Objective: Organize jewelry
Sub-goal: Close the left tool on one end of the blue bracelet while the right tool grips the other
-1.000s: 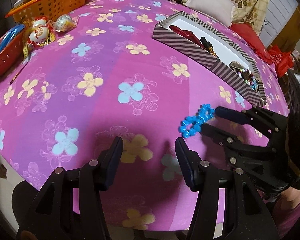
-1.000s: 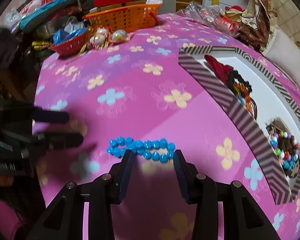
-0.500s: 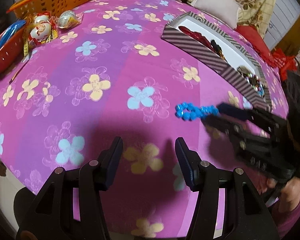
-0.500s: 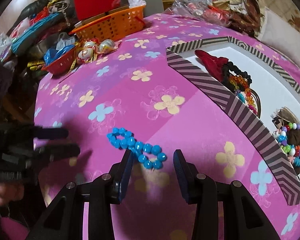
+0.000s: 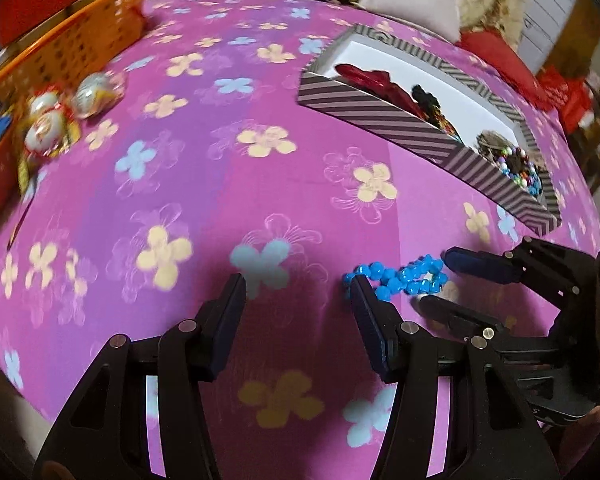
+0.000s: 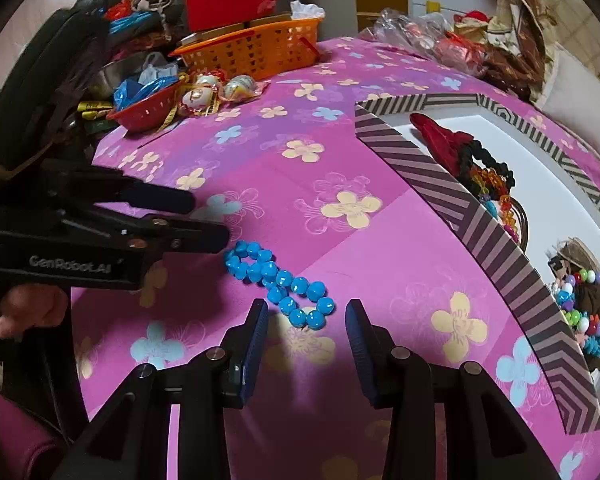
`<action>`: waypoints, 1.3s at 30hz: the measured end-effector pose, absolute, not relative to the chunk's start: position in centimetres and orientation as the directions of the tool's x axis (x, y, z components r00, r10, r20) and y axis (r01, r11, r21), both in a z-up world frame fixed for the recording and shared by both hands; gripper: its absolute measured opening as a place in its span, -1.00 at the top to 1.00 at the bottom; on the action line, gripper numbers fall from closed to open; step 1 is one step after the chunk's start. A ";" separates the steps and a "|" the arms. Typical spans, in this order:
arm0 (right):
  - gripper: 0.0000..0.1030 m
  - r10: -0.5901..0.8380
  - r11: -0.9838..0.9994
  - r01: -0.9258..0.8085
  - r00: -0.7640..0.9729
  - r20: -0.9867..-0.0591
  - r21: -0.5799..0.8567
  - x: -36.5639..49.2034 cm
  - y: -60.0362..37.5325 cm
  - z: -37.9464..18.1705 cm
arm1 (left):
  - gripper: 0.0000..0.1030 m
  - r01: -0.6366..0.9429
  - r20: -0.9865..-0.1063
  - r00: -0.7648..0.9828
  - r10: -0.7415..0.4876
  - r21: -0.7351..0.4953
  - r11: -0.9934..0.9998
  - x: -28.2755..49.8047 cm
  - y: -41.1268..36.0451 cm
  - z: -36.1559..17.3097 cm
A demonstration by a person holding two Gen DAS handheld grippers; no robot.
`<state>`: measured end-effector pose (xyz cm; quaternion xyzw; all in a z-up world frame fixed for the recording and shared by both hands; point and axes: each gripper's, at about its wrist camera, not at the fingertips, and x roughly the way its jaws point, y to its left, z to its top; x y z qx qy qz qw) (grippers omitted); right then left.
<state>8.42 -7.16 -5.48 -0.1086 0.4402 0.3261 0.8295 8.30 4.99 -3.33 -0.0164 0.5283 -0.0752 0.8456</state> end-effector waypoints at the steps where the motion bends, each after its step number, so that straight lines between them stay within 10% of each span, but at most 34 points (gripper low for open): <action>1: 0.25 0.445 0.762 -0.639 0.400 -0.801 0.105 8.4 -7.1 -5.5 | -0.05 0.124 -0.892 0.429 -0.144 -0.099 0.987 8.5 4.8 -3.4; 35: 0.24 0.450 0.589 -0.808 0.342 -0.825 -0.014 8.8 -6.3 -5.7 | -0.27 0.641 -0.913 0.267 -0.308 -0.071 0.764 10.3 1.3 -4.5; 39: 0.30 0.453 0.579 -0.815 0.335 -0.826 -0.013 8.5 -5.9 -5.6 | 0.05 0.680 -0.908 0.303 -0.290 -0.007 0.733 10.1 0.6 -4.6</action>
